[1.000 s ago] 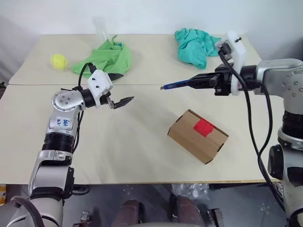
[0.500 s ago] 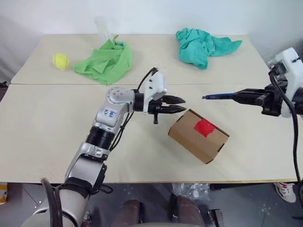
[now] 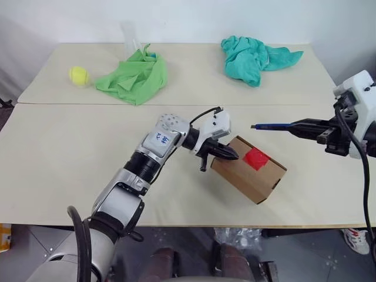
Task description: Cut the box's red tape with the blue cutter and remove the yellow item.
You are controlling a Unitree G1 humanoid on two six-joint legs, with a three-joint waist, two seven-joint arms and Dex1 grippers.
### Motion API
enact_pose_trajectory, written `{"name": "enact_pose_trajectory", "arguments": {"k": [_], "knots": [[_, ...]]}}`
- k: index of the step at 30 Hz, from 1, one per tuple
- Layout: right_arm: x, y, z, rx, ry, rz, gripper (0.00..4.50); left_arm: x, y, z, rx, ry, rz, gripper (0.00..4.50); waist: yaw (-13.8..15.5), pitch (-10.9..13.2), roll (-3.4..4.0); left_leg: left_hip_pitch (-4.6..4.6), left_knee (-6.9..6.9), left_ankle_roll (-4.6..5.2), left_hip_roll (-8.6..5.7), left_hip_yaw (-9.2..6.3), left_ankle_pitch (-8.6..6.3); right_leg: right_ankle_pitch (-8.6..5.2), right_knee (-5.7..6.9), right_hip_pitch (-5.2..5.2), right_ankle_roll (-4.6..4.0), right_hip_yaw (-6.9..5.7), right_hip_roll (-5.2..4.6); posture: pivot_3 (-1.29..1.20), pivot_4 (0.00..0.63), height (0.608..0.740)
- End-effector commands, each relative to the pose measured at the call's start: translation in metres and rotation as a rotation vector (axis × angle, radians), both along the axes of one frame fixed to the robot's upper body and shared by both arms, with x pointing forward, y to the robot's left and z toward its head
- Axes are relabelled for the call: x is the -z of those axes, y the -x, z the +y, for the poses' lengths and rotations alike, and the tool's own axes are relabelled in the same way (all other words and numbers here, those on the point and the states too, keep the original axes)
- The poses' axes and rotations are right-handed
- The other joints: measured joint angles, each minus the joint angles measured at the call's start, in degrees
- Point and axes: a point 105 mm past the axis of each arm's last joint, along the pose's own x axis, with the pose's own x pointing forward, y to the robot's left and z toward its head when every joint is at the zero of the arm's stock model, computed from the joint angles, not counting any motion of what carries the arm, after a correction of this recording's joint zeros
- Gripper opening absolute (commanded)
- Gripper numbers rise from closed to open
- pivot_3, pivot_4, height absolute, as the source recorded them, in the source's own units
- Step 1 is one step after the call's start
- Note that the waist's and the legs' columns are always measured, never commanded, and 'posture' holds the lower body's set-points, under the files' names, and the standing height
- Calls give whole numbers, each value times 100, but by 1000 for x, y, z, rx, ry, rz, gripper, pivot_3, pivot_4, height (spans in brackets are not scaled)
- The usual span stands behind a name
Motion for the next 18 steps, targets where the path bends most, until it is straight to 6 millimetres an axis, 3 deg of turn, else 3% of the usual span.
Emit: {"name": "enact_pose_trajectory", "arguments": {"k": [1, 18], "knots": [[0, 3, 3, 0, 22, -17, 146, -9, 0, -7, 20, 8, -44, 0, -1, 0, 0, -1, 0, 0, 0, -1, 0, 0, 0, 0, 0, -1, 0, 0, 150, 740], [17, 0, 10, -16, 27, 36, 146, -3, -3, -8, 1, -19, -46, 0, -4, 0, 0, 0, 5, 3, -1, -2, 1, 1, 3, 1, 0, 0, -4, 0, 150, 740]]}}
